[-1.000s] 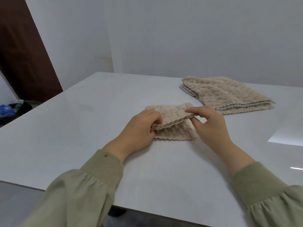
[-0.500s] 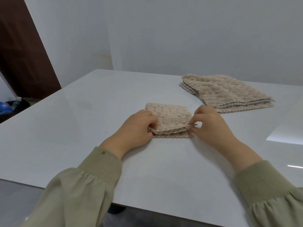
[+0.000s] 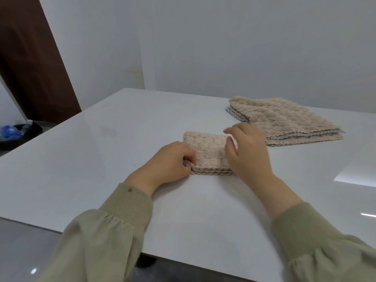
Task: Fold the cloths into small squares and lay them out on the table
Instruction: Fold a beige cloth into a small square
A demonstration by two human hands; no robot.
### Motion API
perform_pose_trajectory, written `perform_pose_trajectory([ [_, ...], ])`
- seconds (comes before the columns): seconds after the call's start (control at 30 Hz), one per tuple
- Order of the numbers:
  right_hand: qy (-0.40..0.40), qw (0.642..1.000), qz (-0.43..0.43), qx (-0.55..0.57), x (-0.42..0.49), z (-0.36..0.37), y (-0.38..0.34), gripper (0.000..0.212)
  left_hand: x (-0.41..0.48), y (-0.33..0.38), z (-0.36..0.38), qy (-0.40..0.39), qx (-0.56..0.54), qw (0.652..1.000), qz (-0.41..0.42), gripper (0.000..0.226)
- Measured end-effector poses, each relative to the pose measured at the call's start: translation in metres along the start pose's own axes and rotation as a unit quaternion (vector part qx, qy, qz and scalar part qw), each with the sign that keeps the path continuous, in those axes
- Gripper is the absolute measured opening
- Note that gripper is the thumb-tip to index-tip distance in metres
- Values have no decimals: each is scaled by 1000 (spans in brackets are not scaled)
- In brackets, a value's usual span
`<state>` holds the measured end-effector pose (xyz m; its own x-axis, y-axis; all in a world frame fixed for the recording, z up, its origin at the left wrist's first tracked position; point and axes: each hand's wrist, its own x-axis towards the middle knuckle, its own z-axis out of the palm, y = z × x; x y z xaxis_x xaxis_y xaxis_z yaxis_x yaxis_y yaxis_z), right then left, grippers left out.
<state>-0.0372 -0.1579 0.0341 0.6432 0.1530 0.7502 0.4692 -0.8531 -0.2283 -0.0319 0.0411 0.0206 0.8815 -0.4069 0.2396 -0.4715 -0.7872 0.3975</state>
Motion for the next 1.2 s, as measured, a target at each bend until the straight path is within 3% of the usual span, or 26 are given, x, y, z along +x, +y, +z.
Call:
perform_pose_trajectory([
  [0.03, -11, 1000, -9, -6, 3, 10, -7, 33, 0, 0, 0, 1, -8, 1000, -3, 16],
  [0.1, -130, 991, -6, -31, 6, 31, -13, 40, -2, 0, -3, -5, -45, 999, -24, 14],
  [0.17, -284, 956, 43, -65, 5, 45, -9, 49, -4, -2, -10, -33, -133, 988, -69, 5],
  [0.23, -359, 926, 77, -82, 6, 50, -2, 54, 0, -6, -13, -37, -240, 962, -121, 10],
  [0.3, -359, 927, 75, -81, 5, 51, 1, 55, 12, -14, -7, 34, -296, 938, -175, 17],
  [0.43, -354, 928, 73, -89, 5, 50, -2, 55, 39, -21, 6, 164, -298, 904, -260, 16],
  [0.5, -353, 928, 73, -90, 4, 50, -3, 55, 50, -17, 7, 175, -344, 880, -276, 20],
  [0.63, -354, 929, 67, -87, 5, 49, -3, 55, 69, -12, 8, 178, -337, 868, -319, 37],
  [0.87, -347, 932, 53, -88, 4, 50, -3, 54, 76, -14, 1, 142, -532, 744, -378, 13],
  [0.97, -350, 932, 44, -87, 4, 48, -4, 53, 80, -14, 5, 124, -479, 781, -380, 23],
  [1.07, -358, 929, 40, -80, 4, 46, -4, 53, 83, -16, 9, 156, -396, 825, -372, 23],
  [1.13, -364, 927, 41, -78, 4, 45, -3, 53, 83, -16, 10, 171, -432, 808, -361, 8],
  [1.2, -370, 925, 43, -77, 5, 45, -3, 54, 82, -17, 10, 180, -484, 778, -357, 14],
])
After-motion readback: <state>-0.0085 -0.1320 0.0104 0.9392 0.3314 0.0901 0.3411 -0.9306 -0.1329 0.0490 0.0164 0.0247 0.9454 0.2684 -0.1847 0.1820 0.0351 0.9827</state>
